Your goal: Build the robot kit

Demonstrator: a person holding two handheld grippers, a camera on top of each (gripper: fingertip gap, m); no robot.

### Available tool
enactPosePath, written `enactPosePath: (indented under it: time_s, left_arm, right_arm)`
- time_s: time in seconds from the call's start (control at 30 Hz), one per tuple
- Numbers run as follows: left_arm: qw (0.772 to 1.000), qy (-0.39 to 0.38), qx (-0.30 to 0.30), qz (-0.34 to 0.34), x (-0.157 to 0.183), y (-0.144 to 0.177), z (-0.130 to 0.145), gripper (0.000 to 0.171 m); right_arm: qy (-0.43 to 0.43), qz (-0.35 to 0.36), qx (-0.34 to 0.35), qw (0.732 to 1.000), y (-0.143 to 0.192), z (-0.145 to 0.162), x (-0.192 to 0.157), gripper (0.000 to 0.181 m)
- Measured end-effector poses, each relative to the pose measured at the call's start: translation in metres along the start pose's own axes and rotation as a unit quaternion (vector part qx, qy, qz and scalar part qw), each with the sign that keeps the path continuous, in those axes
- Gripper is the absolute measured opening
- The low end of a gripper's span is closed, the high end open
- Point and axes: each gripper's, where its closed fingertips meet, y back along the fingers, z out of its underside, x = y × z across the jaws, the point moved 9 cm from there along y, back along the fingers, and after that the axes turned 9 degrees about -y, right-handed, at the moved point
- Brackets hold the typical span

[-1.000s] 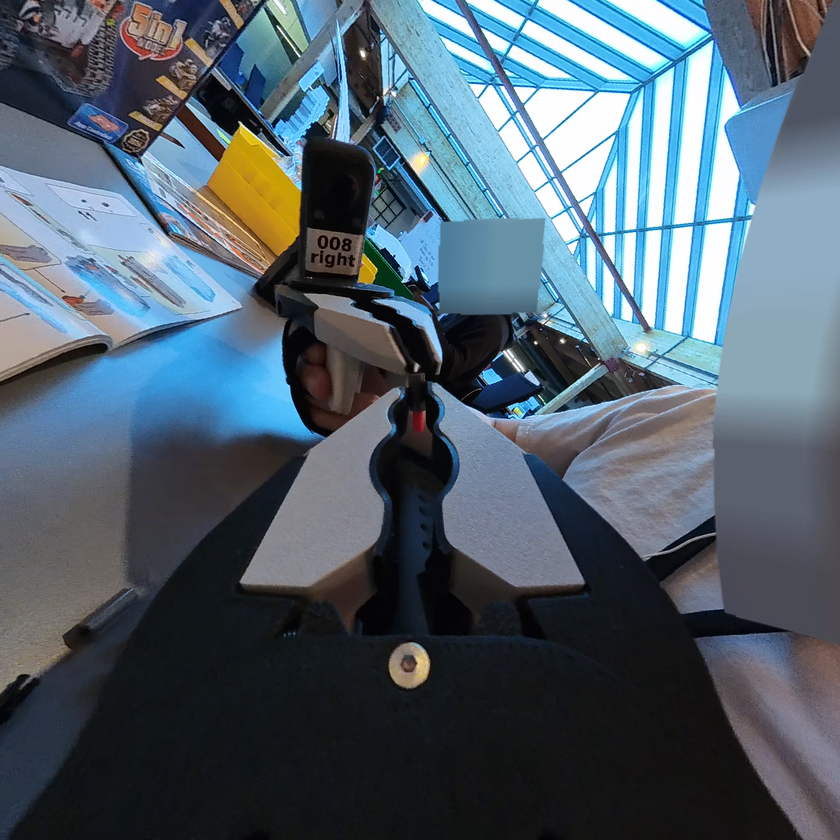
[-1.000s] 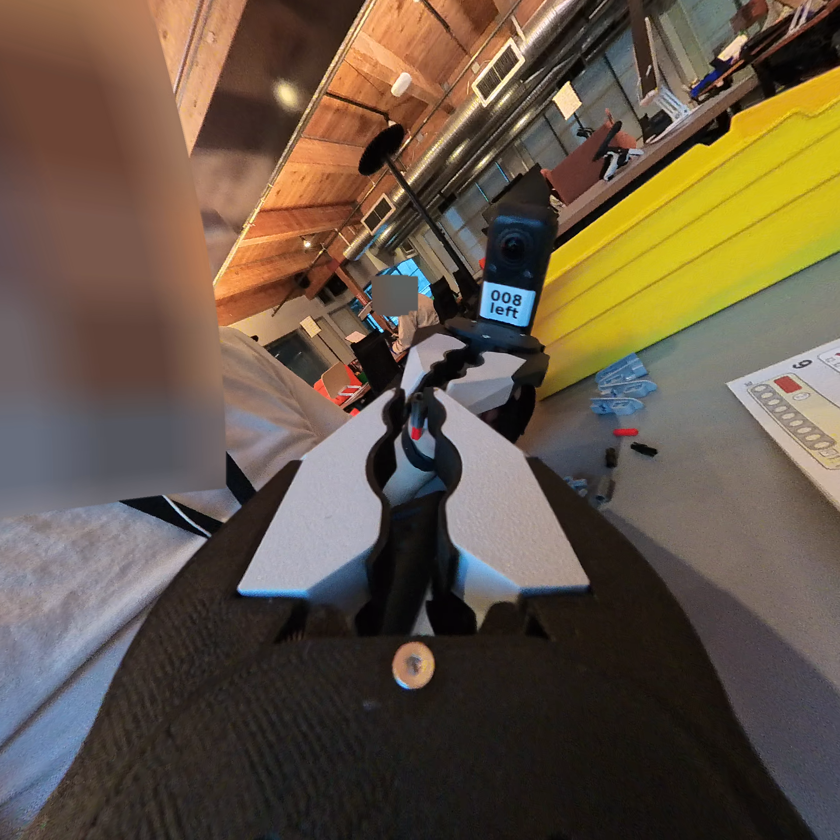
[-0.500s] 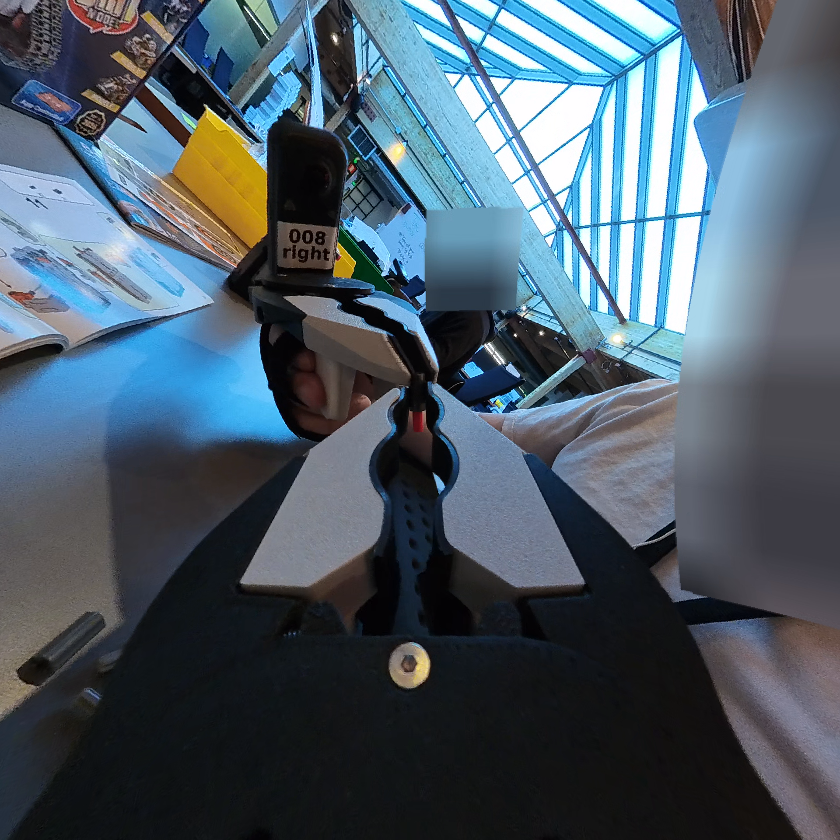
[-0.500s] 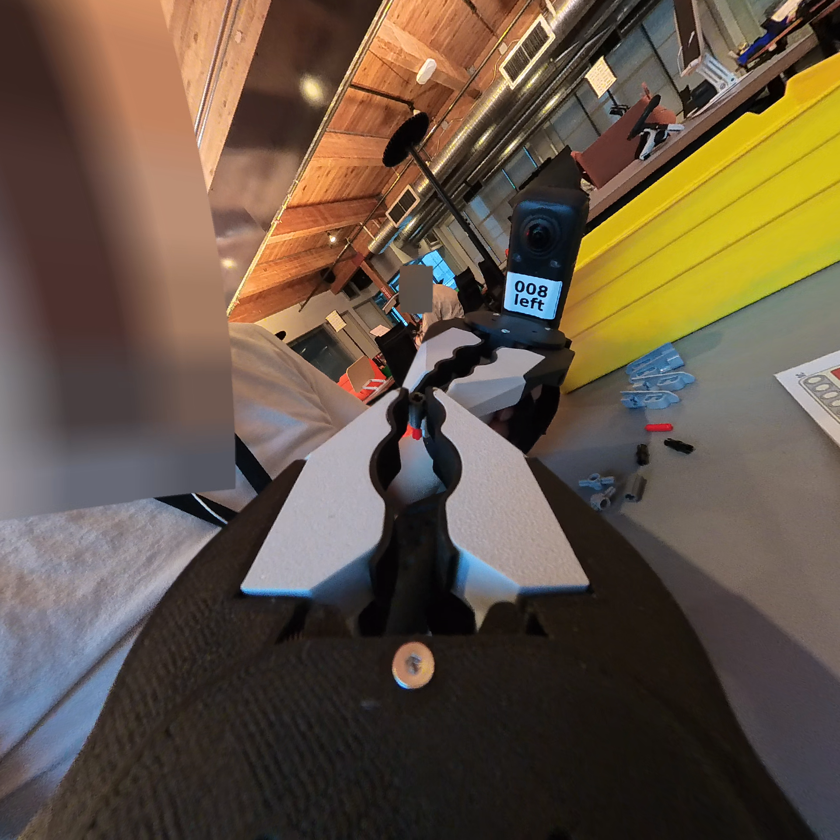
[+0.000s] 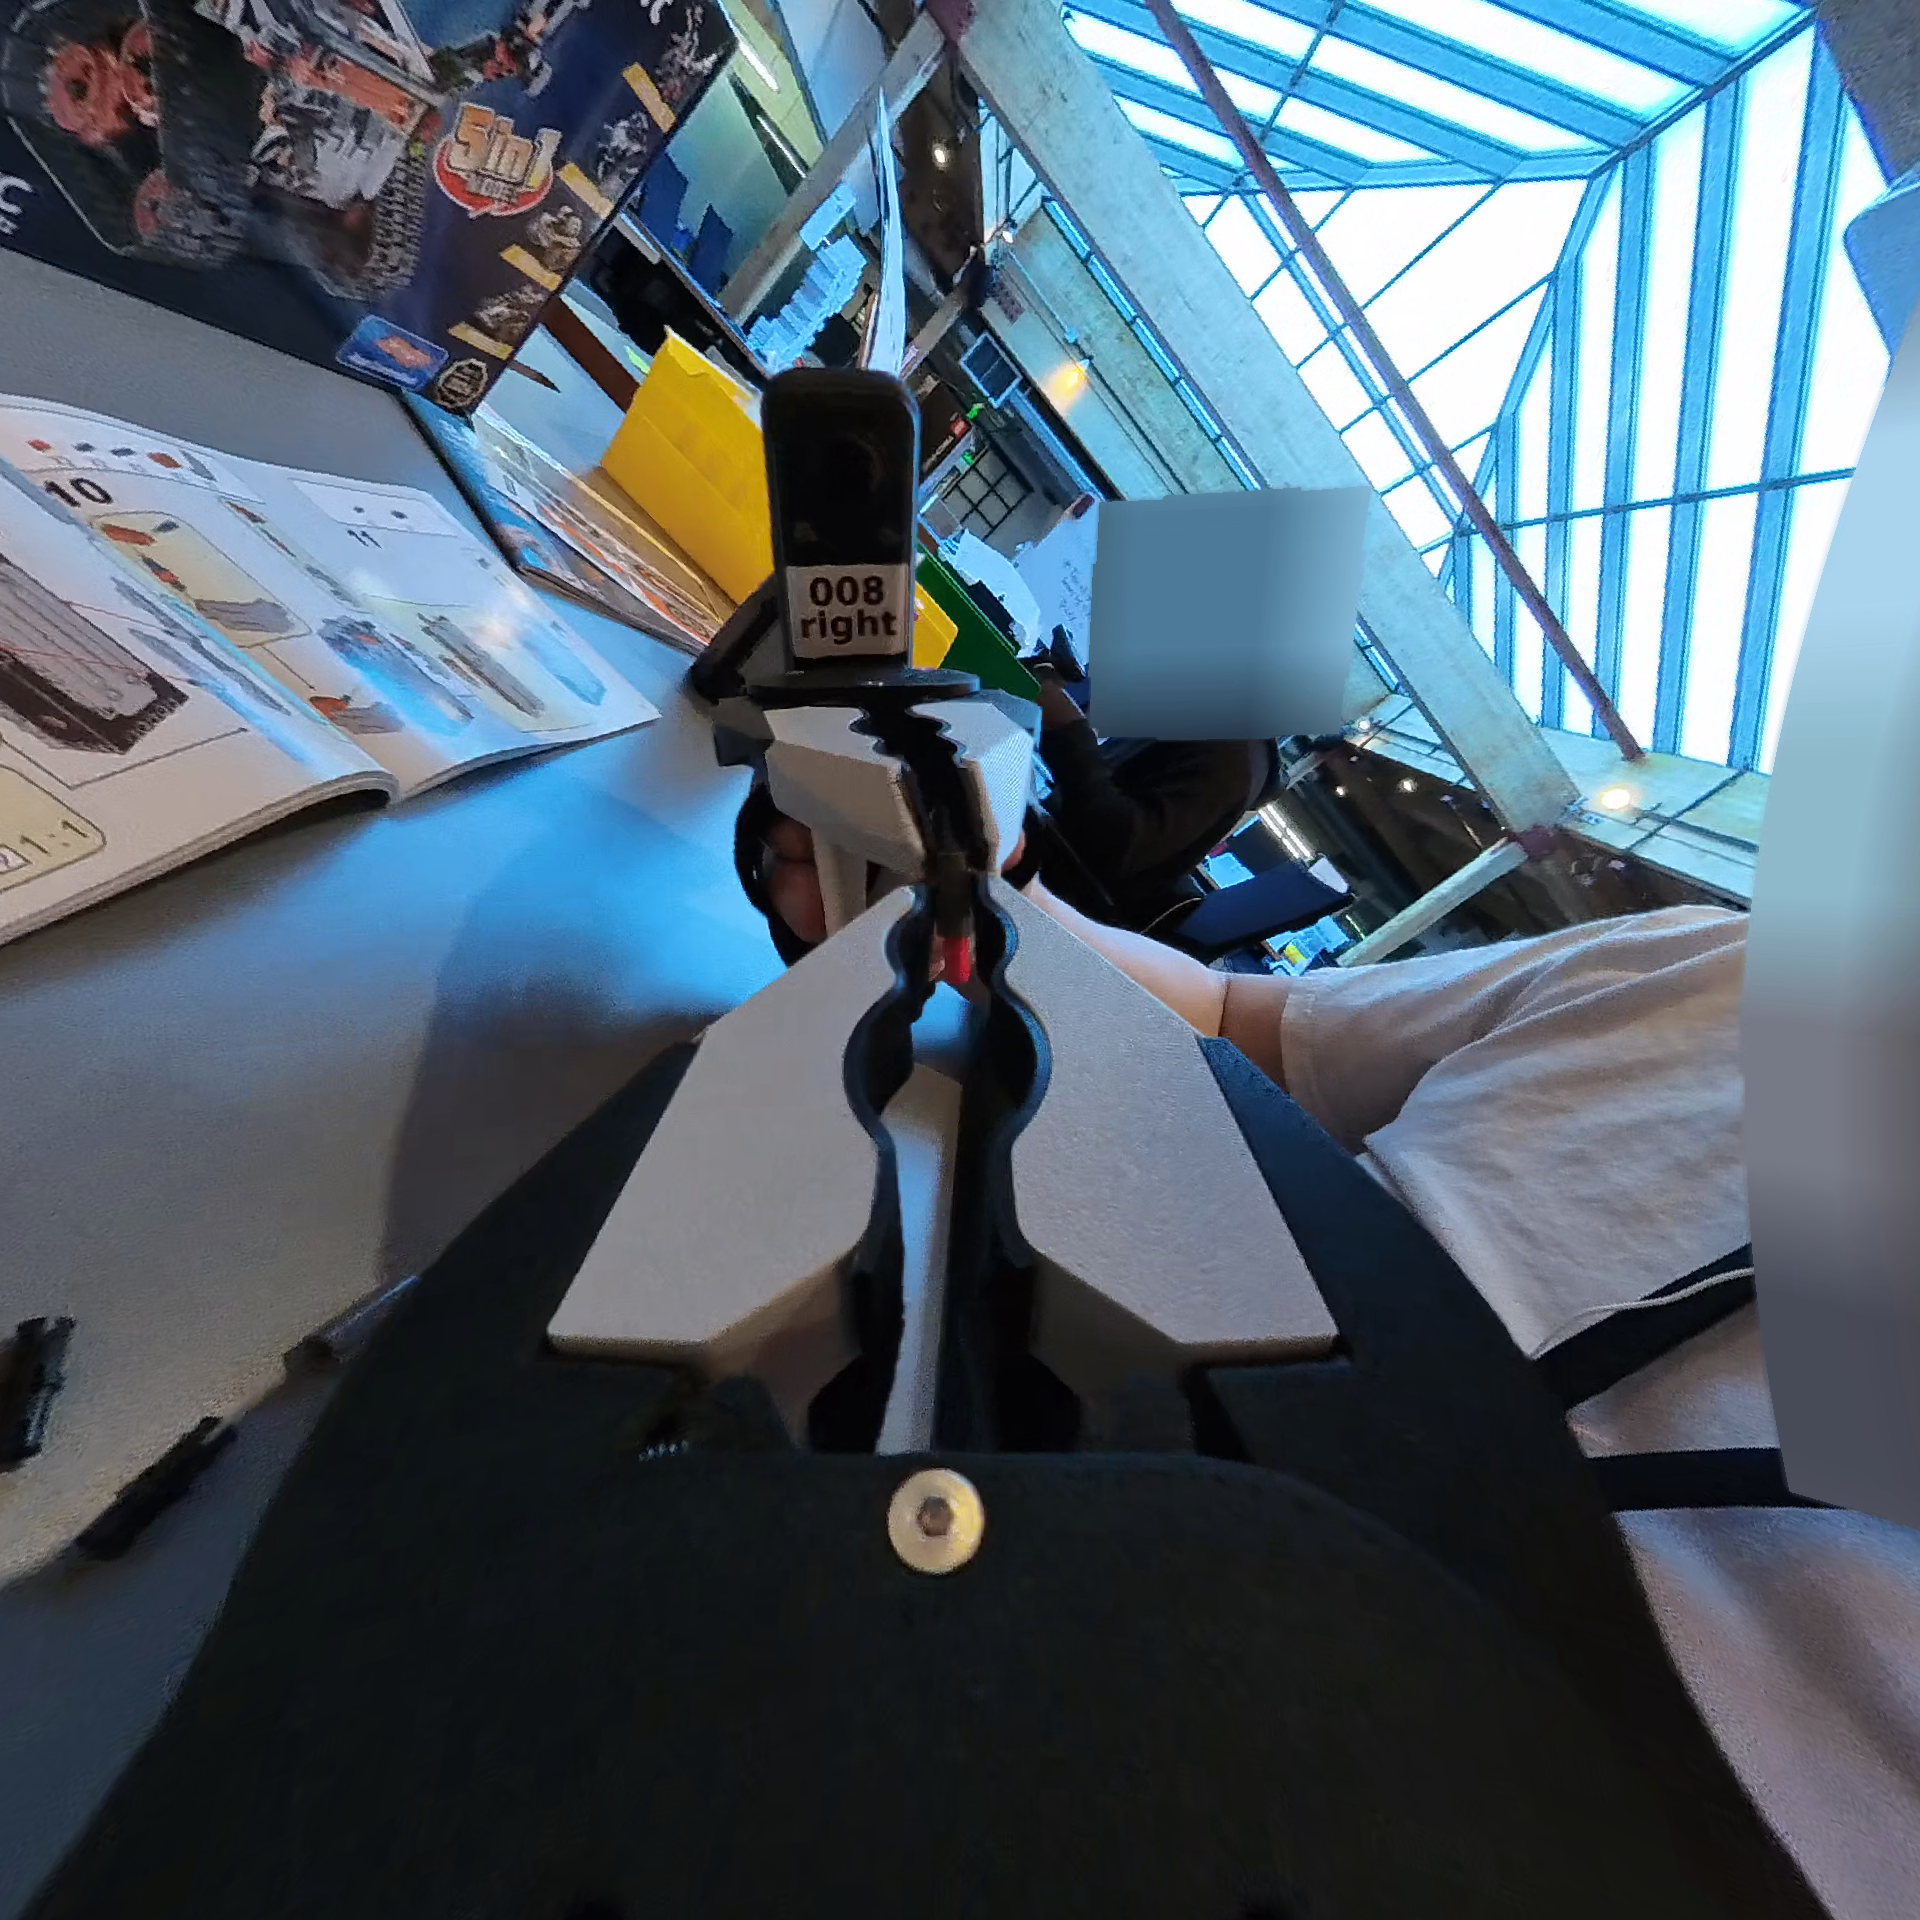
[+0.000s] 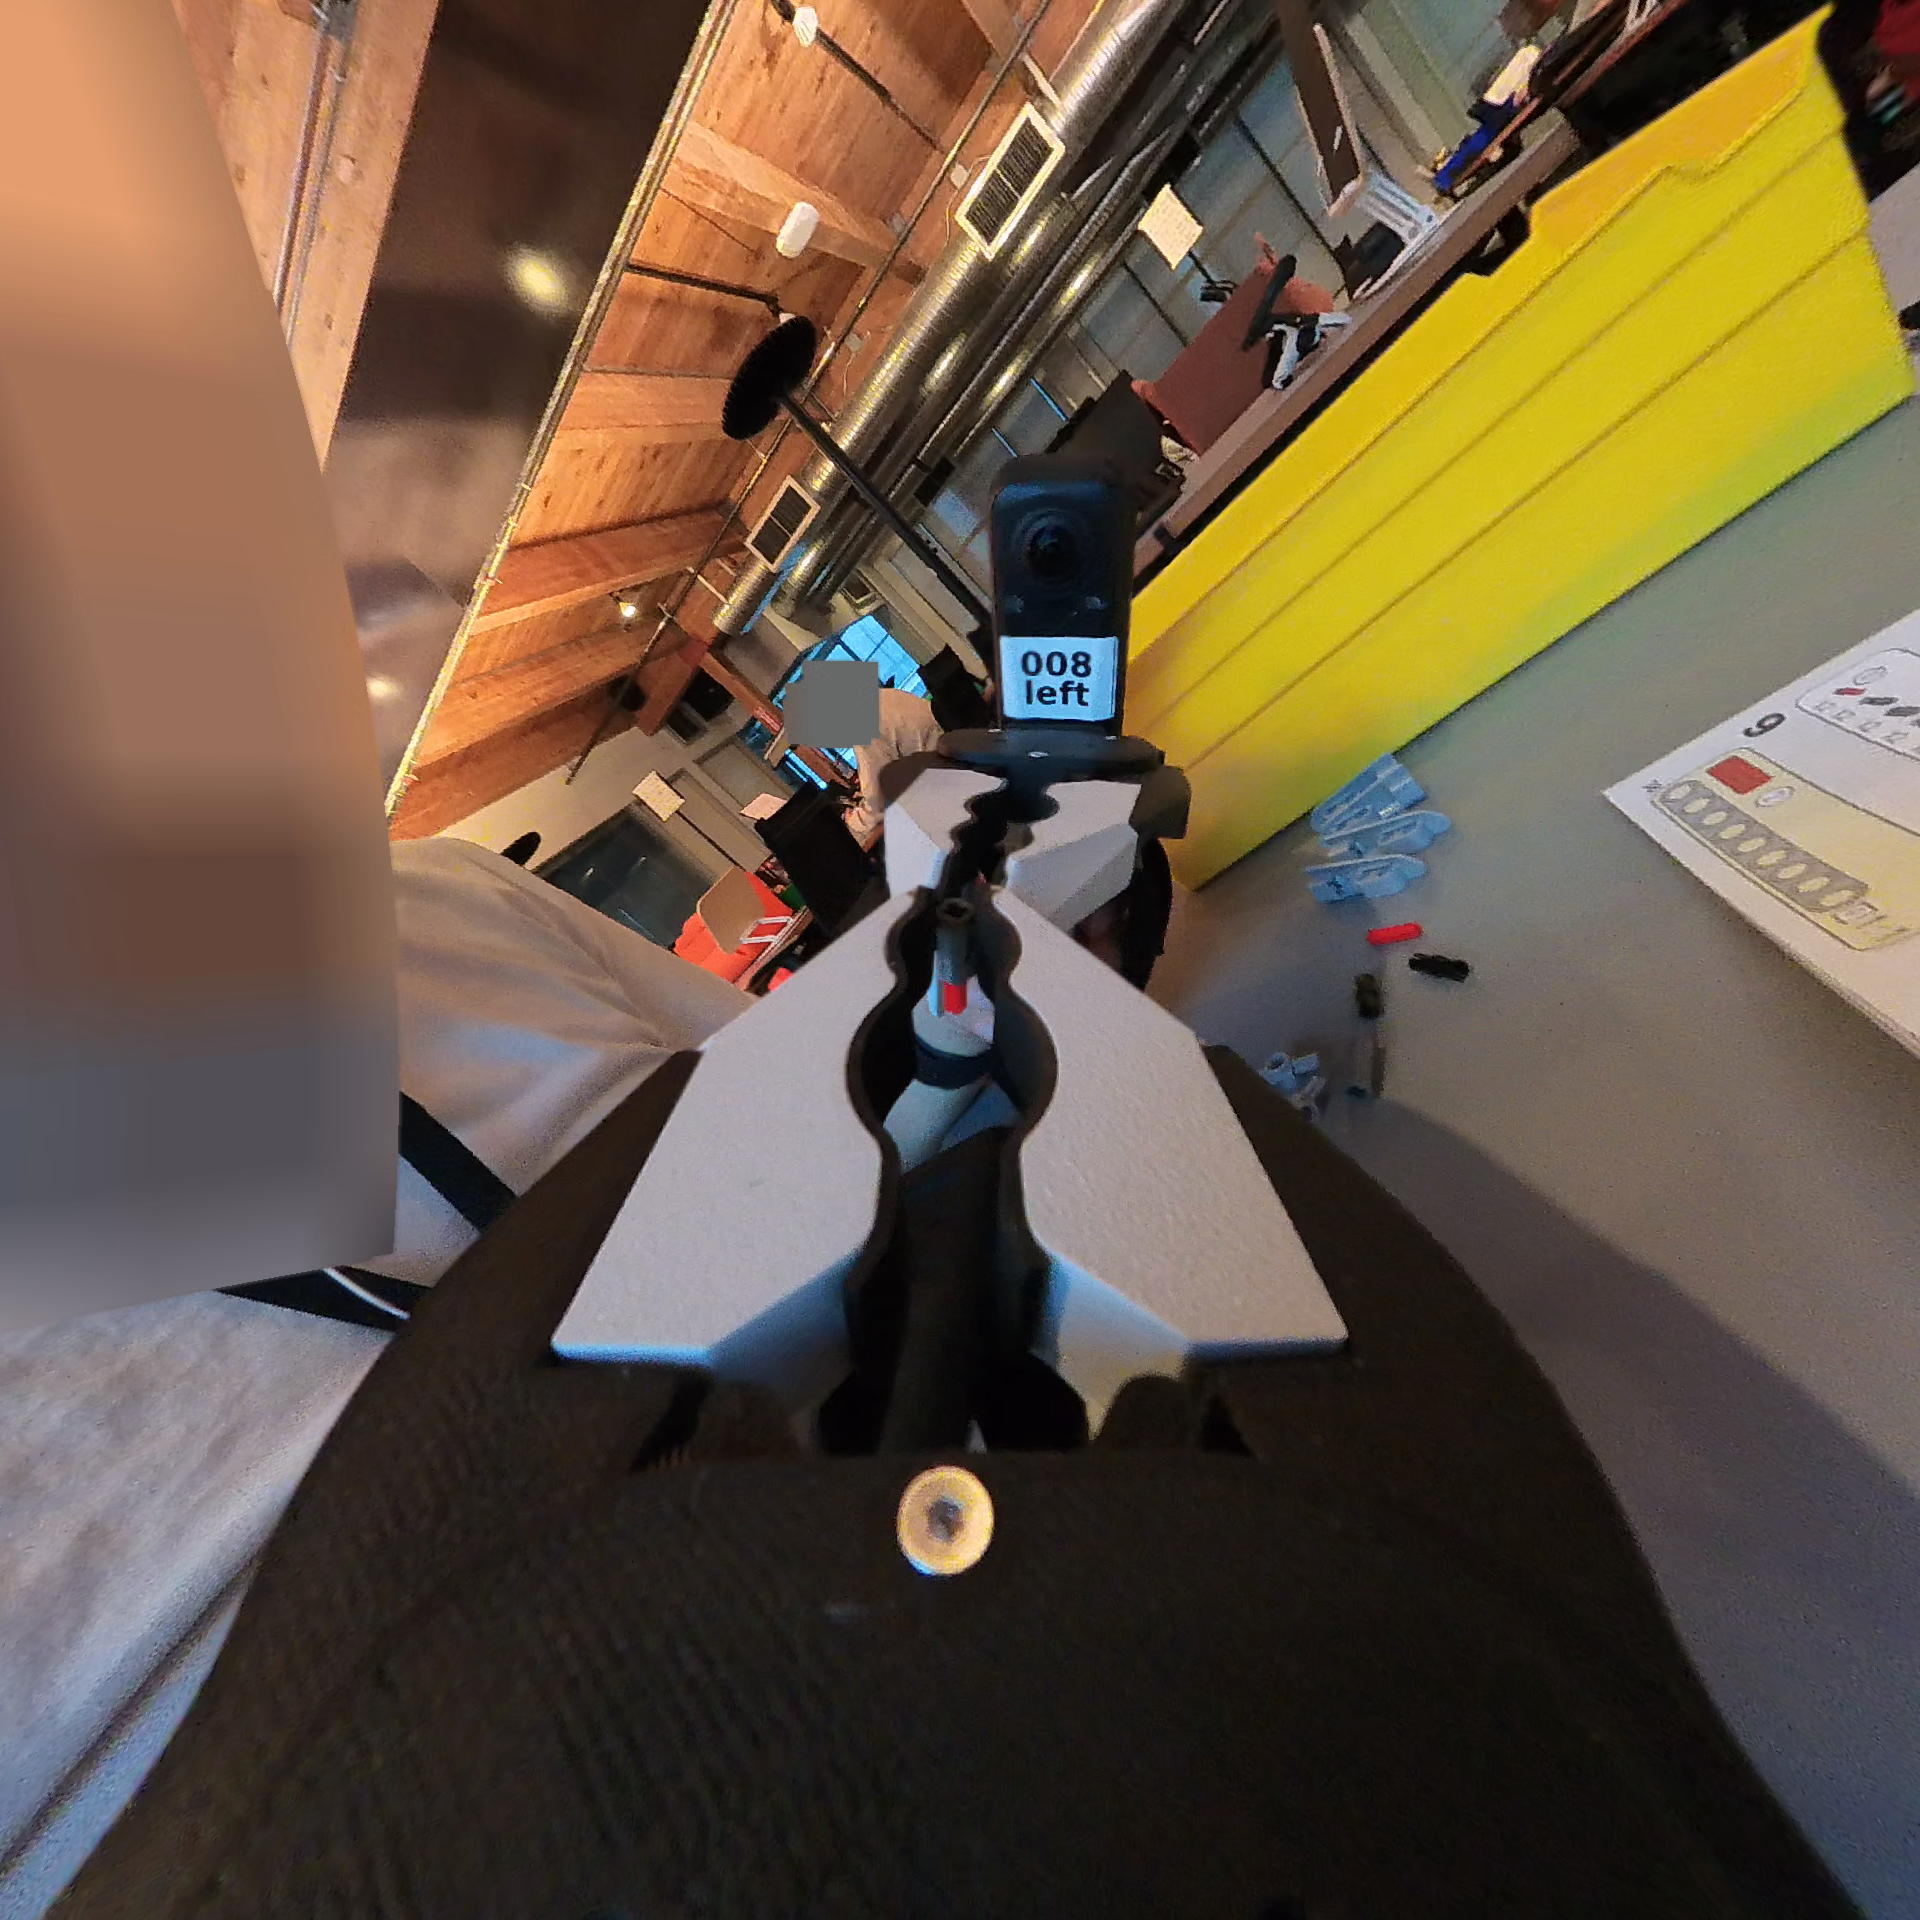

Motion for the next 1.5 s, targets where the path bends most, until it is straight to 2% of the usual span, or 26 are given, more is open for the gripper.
enactPosePath:
  time_s: [0.17,0.2,0.37,0.47,0.53,0.73,1.03,1.2,1.33,1.5]
  left_arm:
    - [0.999,-0.023,-0.021,-0.023,0.009,0.01,-0.007,0.004]
    - [0.999,-0.035,-0.025,-0.033,0.015,0.015,-0.011,0.004]
    - [0.991,-0.096,-0.014,-0.088,0.056,0.056,-0.034,0.004]
    - [0.994,-0.093,0.004,-0.06,0.074,0.068,-0.041,0.004]
    - [0.993,-0.098,0.002,-0.058,0.08,0.069,-0.042,0.004]
    - [0.984,-0.14,-0.012,-0.111,0.092,0.077,-0.042,0.004]
    - [0.982,-0.144,-0.01,-0.125,0.097,0.086,-0.038,0.004]
    - [0.981,-0.131,-0.017,-0.142,0.089,0.089,-0.034,0.004]
    - [0.982,-0.124,-0.024,-0.143,0.085,0.089,-0.033,0.004]
    - [0.978,-0.123,-0.048,-0.163,0.07,0.086,-0.029,0.004]
  right_arm:
    - [0.03,0.018,0.011,0.999,-0.009,0.0,-0.007,0.006]
    - [0.053,0.031,0.017,0.998,-0.01,-0.002,-0.01,0.012]
    - [0.169,0.151,-0.016,0.974,-0.004,-0.002,-0.009,0.014]
    - [0.18,0.204,-0.045,0.961,-0.009,0.004,0.002,0.014]
    - [0.184,0.255,-0.072,0.947,-0.015,0.009,0.011,0.014]
    - [0.221,0.381,-0.129,0.889,-0.036,0.038,0.019,0.018]
    - [0.225,0.451,-0.147,0.851,-0.054,0.053,0.026,0.023]
    - [0.223,0.468,-0.154,0.841,-0.058,0.055,0.028,0.021]
    - [0.215,0.468,-0.153,0.843,-0.058,0.054,0.029,0.008]
    - [0.224,0.446,-0.156,0.853,-0.047,0.052,0.023,0.007]
